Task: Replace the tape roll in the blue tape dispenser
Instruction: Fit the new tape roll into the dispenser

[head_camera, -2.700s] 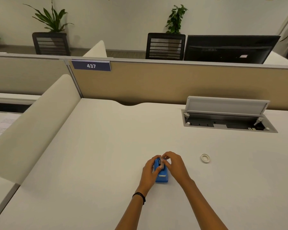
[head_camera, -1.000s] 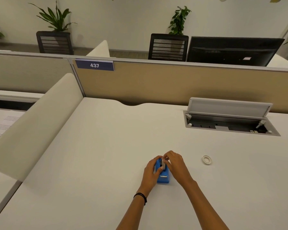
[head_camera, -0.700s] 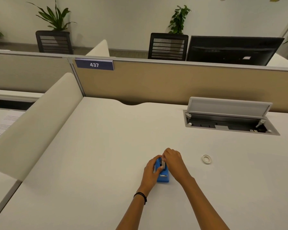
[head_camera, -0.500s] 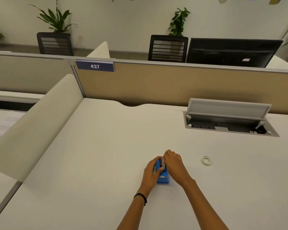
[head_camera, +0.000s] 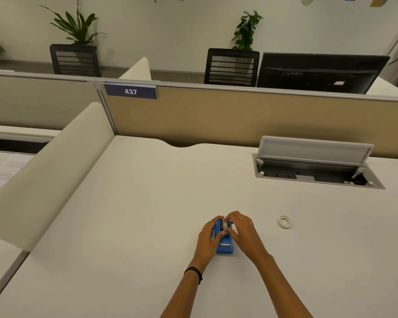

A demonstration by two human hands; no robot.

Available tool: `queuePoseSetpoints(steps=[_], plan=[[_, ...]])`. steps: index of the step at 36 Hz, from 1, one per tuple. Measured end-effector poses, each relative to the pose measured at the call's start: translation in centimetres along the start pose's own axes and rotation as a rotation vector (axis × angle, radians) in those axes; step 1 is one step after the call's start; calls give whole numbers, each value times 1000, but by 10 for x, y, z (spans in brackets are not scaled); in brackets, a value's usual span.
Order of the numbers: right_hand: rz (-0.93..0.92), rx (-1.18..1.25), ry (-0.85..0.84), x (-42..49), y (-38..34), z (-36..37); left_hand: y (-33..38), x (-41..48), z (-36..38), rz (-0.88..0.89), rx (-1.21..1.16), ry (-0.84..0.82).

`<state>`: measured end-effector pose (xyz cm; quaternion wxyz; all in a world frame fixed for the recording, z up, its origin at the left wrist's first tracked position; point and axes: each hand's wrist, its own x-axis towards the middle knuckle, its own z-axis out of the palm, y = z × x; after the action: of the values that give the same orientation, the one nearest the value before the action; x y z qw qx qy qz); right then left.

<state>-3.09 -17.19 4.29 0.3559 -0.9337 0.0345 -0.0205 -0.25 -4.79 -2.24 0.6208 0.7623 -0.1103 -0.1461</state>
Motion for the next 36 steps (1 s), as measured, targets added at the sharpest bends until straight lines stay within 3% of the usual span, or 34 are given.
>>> queuePoseSetpoints(steps=[13, 23, 30, 36], plan=[[-26, -65, 63, 12, 14, 11, -2, 0, -1, 4, 9, -12], [22, 28, 71, 14, 13, 7, -1, -1, -2, -20, 33, -25], [-40, -44, -171, 10, 23, 4, -1, -2, -9, -54, 20, -73], [-27, -56, -198, 14, 25, 7, 2, -2, -14, -90, 34, -122]])
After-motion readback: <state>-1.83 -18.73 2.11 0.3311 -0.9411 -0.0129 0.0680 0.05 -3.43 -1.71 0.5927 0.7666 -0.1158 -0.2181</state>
